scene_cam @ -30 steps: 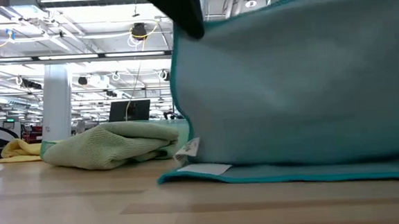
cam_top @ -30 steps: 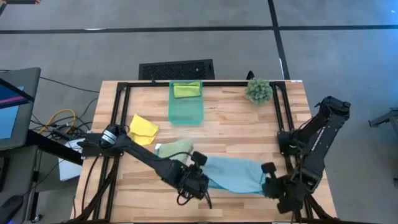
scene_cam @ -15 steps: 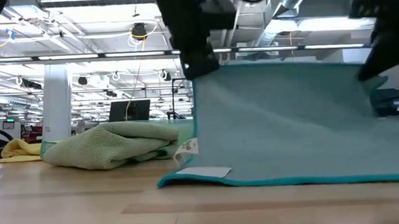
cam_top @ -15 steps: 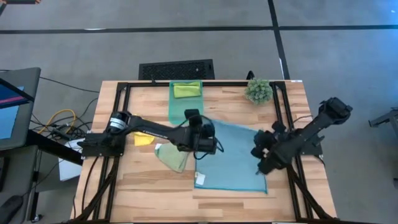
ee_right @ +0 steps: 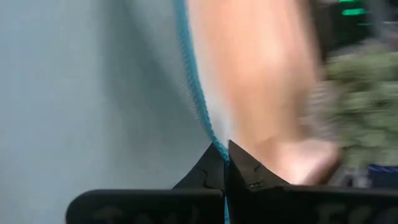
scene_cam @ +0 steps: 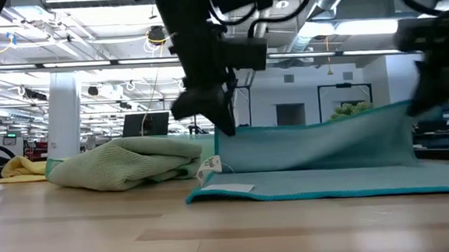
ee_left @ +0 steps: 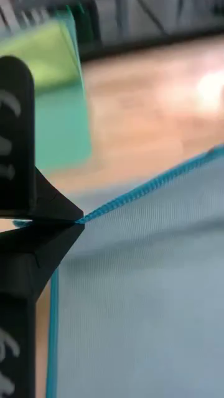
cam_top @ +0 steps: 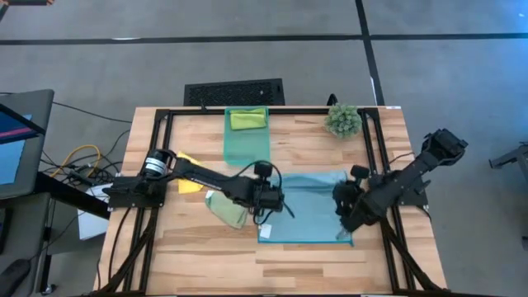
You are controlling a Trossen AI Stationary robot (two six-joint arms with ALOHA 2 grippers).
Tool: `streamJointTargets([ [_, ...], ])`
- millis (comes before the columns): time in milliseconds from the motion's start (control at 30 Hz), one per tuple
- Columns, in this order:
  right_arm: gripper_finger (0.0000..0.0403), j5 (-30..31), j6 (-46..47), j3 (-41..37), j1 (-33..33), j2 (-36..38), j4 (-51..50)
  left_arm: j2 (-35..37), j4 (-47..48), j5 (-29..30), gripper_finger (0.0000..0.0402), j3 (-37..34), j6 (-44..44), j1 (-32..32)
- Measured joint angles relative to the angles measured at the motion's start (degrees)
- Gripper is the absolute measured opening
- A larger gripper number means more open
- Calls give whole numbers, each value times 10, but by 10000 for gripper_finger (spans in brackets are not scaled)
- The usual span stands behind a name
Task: Fold microfiber towels
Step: Fold the blue microfiber cloth
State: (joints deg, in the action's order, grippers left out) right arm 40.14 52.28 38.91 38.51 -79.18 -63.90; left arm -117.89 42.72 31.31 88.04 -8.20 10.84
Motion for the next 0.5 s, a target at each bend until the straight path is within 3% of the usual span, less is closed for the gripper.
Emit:
streamJointTargets([
  [100, 14, -69, -3, 8, 47, 0, 16, 0, -4, -64, 0, 3, 8, 20],
  [200, 15, -98, -3, 18, 94, 0, 46, 0, -2, -107, 0, 3, 5, 41],
  [500, 13, -100, 19, 34, 168, 0, 86, 25, 6, -37, 0, 3, 62, 103],
])
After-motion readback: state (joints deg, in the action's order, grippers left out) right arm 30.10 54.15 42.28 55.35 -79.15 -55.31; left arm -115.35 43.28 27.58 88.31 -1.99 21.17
